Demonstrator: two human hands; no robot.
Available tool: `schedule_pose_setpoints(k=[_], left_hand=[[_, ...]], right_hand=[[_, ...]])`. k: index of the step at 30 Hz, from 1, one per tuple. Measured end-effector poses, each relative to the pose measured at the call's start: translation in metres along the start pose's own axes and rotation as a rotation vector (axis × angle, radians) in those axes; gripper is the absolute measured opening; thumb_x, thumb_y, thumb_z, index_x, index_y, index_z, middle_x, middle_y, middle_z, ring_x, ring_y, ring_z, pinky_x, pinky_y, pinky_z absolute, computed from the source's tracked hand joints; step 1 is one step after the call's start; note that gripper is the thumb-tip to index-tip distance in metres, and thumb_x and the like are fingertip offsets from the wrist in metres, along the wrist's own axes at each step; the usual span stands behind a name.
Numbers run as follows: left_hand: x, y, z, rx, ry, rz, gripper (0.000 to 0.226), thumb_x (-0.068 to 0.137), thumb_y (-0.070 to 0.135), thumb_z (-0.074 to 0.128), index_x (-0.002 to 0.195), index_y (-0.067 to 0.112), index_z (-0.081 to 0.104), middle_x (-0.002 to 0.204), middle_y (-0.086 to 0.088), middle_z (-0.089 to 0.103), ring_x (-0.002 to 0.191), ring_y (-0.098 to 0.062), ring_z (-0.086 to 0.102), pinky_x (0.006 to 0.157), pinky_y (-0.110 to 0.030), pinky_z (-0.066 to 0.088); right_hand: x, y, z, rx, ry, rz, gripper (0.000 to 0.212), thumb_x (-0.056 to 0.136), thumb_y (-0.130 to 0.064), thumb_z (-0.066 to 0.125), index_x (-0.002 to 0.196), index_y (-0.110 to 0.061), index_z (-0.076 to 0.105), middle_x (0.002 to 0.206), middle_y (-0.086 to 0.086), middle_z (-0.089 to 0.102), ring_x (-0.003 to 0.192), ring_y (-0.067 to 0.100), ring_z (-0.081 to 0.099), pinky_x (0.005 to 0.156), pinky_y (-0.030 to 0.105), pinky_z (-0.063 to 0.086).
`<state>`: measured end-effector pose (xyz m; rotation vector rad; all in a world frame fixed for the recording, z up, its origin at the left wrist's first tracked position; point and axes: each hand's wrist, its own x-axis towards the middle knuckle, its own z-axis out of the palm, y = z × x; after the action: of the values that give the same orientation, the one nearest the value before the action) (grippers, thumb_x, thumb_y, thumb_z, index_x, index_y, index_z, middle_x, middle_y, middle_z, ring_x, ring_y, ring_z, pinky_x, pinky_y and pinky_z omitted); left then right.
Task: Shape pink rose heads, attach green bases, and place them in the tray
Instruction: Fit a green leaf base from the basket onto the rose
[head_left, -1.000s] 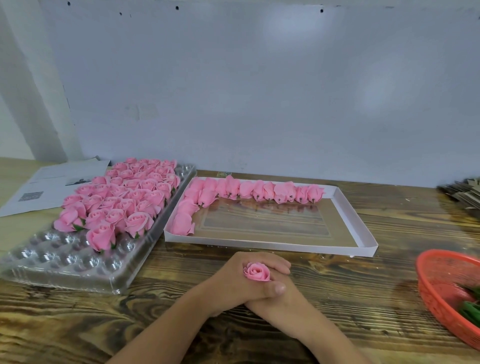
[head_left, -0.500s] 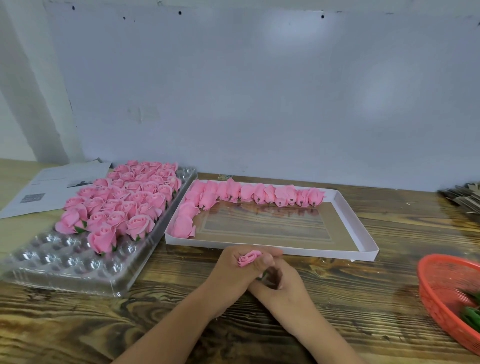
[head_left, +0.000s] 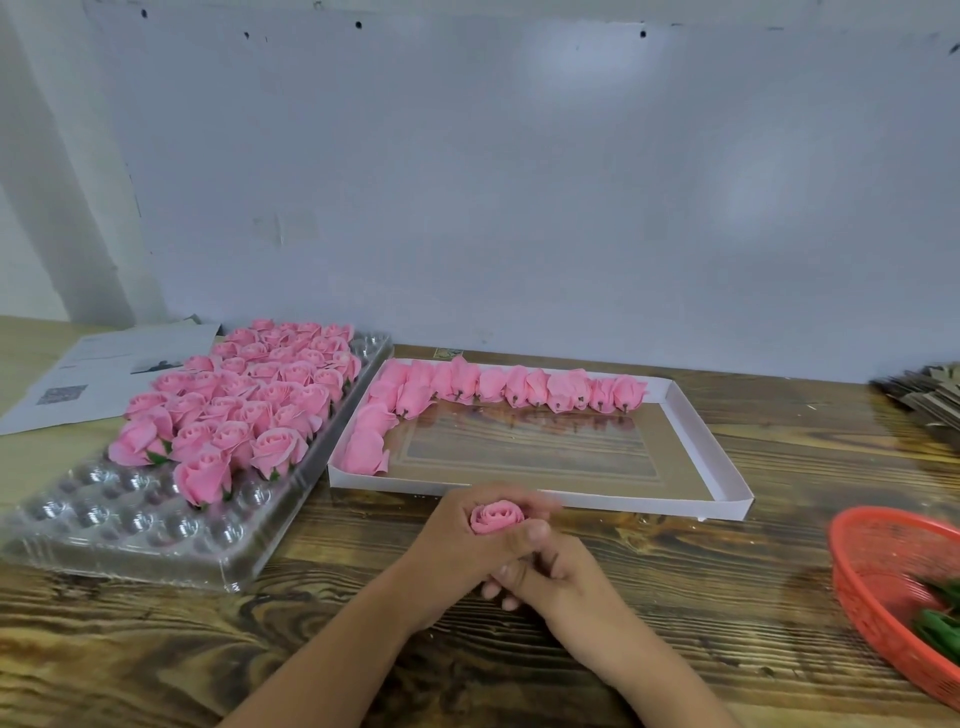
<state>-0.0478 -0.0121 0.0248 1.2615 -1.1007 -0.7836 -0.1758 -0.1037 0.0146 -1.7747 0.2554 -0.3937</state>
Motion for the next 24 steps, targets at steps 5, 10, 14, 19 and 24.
schedule_pose_setpoints(k=[5,10,14,19,24], left_hand=[[0.001,0.004,-0.002,-0.102,0.179,0.089,0.042,0.077,0.067,0.074,0.101,0.033,0.079,0.116,-0.004,0.074,0.102,-0.016,0.07,0.08,-0.028,0.058],[0.002,0.003,0.002,0.003,0.191,0.092,0.022,0.083,0.05,0.07,0.092,0.033,0.082,0.106,0.003,0.078,0.099,-0.011,0.072,0.08,-0.02,0.056],[0.002,0.0,0.005,0.064,0.13,0.09,0.022,0.086,0.048,0.07,0.096,0.033,0.082,0.104,0.005,0.079,0.101,-0.01,0.072,0.086,-0.019,0.054],[0.003,-0.007,0.002,0.184,0.046,-0.003,0.016,0.09,0.027,0.076,0.103,0.034,0.079,0.113,0.014,0.075,0.108,-0.005,0.069,0.09,-0.015,0.051],[0.003,-0.004,0.001,0.164,-0.03,-0.117,0.06,0.075,0.052,0.078,0.131,0.035,0.064,0.124,0.02,0.069,0.117,0.001,0.063,0.092,-0.012,0.048]], right_hand=[[0.004,0.009,0.002,-0.072,0.12,-0.024,0.009,0.097,-0.009,0.062,0.1,-0.014,0.07,0.077,0.005,0.065,0.074,0.014,0.058,0.067,0.035,0.051],[0.003,0.01,0.004,-0.172,0.104,-0.04,0.018,0.095,-0.02,0.066,0.102,-0.037,0.068,0.087,0.013,0.066,0.074,0.015,0.053,0.074,0.046,0.05],[0.002,0.009,0.004,-0.149,0.101,-0.045,0.025,0.096,-0.017,0.065,0.111,-0.036,0.066,0.089,-0.018,0.071,0.081,-0.001,0.062,0.071,0.017,0.049],[0.0,0.007,0.002,-0.141,0.114,-0.073,0.025,0.097,-0.011,0.062,0.108,-0.033,0.068,0.101,-0.024,0.072,0.097,-0.004,0.066,0.078,0.011,0.048],[-0.001,0.007,0.001,-0.159,0.135,-0.076,0.033,0.094,-0.003,0.056,0.107,-0.03,0.07,0.101,-0.017,0.072,0.096,0.002,0.066,0.078,0.016,0.049]])
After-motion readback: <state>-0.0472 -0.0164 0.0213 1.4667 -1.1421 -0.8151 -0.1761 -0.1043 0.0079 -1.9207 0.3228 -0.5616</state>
